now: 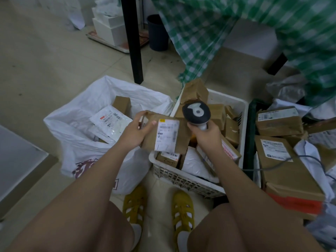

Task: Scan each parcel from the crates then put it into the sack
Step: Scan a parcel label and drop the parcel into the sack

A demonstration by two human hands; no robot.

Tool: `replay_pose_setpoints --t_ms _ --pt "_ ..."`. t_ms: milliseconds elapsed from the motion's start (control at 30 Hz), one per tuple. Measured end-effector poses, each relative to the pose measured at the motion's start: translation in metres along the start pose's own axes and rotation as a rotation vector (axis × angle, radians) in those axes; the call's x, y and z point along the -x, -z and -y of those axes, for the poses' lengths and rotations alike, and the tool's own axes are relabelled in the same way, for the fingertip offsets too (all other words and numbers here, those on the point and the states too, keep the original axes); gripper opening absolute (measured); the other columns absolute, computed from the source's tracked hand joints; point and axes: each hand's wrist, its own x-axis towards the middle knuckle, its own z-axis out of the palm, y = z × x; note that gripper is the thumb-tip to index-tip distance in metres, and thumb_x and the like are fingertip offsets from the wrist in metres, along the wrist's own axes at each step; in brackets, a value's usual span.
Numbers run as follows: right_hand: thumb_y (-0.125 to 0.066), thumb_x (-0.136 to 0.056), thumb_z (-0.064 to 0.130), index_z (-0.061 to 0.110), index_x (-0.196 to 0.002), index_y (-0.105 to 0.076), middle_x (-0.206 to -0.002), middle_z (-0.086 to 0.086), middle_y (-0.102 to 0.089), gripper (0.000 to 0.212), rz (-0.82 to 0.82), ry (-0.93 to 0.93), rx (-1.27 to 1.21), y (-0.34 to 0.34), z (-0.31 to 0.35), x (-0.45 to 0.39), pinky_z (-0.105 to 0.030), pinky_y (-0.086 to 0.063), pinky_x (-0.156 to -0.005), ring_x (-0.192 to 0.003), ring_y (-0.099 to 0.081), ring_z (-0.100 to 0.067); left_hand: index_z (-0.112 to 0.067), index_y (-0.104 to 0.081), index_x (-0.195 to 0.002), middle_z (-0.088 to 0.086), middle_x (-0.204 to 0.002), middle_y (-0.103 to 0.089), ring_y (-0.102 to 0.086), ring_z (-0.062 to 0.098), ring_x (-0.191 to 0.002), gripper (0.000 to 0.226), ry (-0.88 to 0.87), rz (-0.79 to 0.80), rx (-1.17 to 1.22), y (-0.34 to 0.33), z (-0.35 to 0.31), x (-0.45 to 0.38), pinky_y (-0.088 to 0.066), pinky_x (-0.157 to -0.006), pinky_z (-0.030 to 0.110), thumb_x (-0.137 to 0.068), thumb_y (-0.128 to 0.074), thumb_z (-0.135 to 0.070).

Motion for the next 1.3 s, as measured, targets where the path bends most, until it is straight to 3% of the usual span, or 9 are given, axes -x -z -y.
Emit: replay_pose_setpoints --t_ms 67,167,267,433,767,1033,1300 --pt "-0.075 -0.082 0.029 0.021 -0.099 -0.061 -0.087 0.009 -0.066 0.023 -0.013 -0.002 -0.046 0.003 0.007 0.002 -0.019 -0.044 -0.067 -0.082 -0.060 -0.004 -0.039 -0.033 -0.138 0.000 -0.101 -0.059 -0.061 0.017 -0.089 0.049 0.082 -0.036 0.130 0.009 0.007 0.001 -0.053 -0.054 0.024 -0.094 -0.053 -0.045" --pt "-0.076 -0.082 0.025 0.021 -0.101 -0.062 -0.095 0.002 -0.068 0.024 0.095 -0.026 -0.037 0.000 0.009 0.010 -0.024 -0.047 -0.075 -0.088 -0.062 -0.009 -0.042 -0.019 -0.147 0.001 -0.114 -0.059 -0.061 0.012 -0.091 0.061 0.179 -0.005 0.213 0.015 0.020 0.005 -0.056 -0.073 0.035 -0.095 -0.051 -0.045" --pt "-0.071 -0.084 0.013 0.025 -0.089 -0.060 -0.079 0.005 -0.065 0.017 0.220 -0.060 -0.022 -0.004 0.012 0.023 -0.023 -0.044 -0.067 -0.073 -0.058 -0.008 -0.046 -0.020 -0.146 0.004 -0.141 -0.046 -0.057 0.026 -0.113 0.059 0.212 -0.002 0.246 0.015 0.031 0.003 -0.051 -0.092 0.050 -0.096 -0.049 -0.047" --pt "-0.068 -0.084 0.019 0.014 -0.075 -0.060 -0.062 -0.002 -0.055 0.013 0.280 -0.176 0.015 0.000 0.012 0.038 -0.033 -0.042 -0.062 -0.061 -0.050 -0.015 -0.046 -0.021 -0.144 0.004 -0.143 -0.046 -0.051 0.030 -0.123 0.050 0.292 -0.041 0.353 0.011 0.036 -0.002 -0.047 -0.097 0.055 -0.099 -0.044 -0.043" --pt "-0.067 -0.085 0.016 0.011 -0.060 -0.052 -0.050 -0.004 -0.044 0.030 0.304 -0.129 0.038 0.002 0.012 0.042 -0.032 -0.035 -0.055 -0.051 -0.040 -0.015 -0.045 -0.022 -0.144 0.005 -0.140 -0.046 -0.049 0.029 -0.123 0.048 0.316 -0.054 0.377 0.006 0.035 -0.010 -0.050 -0.091 0.049 -0.101 -0.042 -0.040" --pt "-0.064 -0.085 0.010 0.006 -0.070 -0.053 -0.059 -0.013 -0.042 0.018 0.322 -0.112 0.052 0.005 0.013 0.043 -0.032 -0.033 -0.056 -0.056 -0.038 -0.018 -0.045 -0.019 -0.145 0.005 -0.138 -0.048 -0.051 0.028 -0.122 0.050 0.319 -0.048 0.361 0.005 0.032 -0.008 -0.050 -0.083 0.044 -0.101 -0.042 -0.040" --pt "-0.063 -0.085 0.011 0.006 -0.071 -0.054 -0.059 -0.012 -0.044 0.018 0.327 -0.107 0.079 0.006 0.014 0.045 -0.028 -0.035 -0.052 -0.056 -0.040 -0.017 -0.046 -0.019 -0.145 0.007 -0.141 -0.047 -0.051 0.031 -0.123 0.050 0.309 -0.042 0.351 0.005 0.034 -0.009 -0.050 -0.088 0.046 -0.101 -0.042 -0.041"
